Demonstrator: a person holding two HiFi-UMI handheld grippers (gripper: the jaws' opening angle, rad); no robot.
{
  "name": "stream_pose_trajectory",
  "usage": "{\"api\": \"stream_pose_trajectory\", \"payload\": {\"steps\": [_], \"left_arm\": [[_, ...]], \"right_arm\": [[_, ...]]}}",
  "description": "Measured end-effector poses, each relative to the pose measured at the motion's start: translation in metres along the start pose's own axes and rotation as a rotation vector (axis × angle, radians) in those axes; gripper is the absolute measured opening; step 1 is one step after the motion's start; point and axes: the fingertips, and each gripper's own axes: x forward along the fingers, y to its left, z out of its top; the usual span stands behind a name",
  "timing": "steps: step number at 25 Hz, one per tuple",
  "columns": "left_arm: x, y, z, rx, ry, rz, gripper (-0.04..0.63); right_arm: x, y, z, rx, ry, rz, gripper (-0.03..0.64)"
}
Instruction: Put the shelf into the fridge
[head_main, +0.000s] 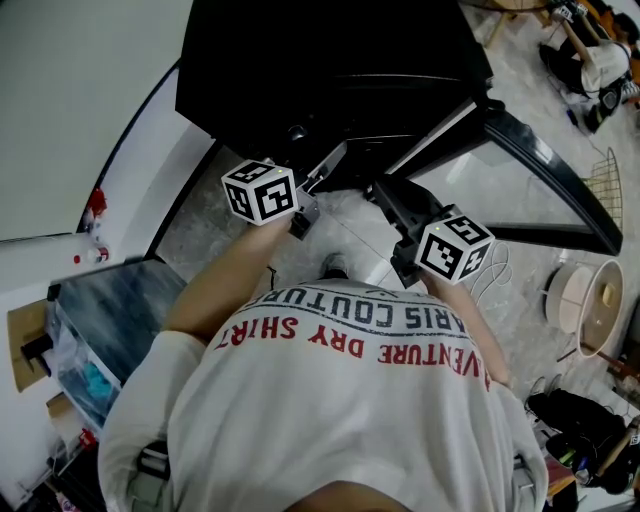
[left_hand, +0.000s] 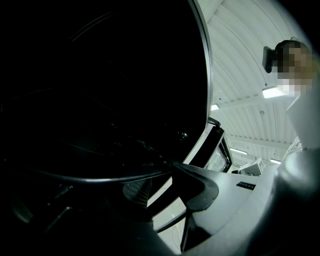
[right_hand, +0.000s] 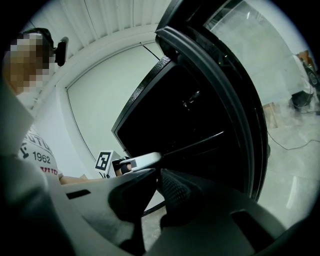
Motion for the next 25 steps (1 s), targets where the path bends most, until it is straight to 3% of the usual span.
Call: {"api": "stream_pose_trajectory", "payload": {"steps": [25], "left_arm": [[0.015, 0.021, 0.024, 0.041, -0.027, 0.029, 0.155]], "right_arm": [[0.009, -0.011, 0.012, -0.002, -0.003, -0.007, 0.04]]}}
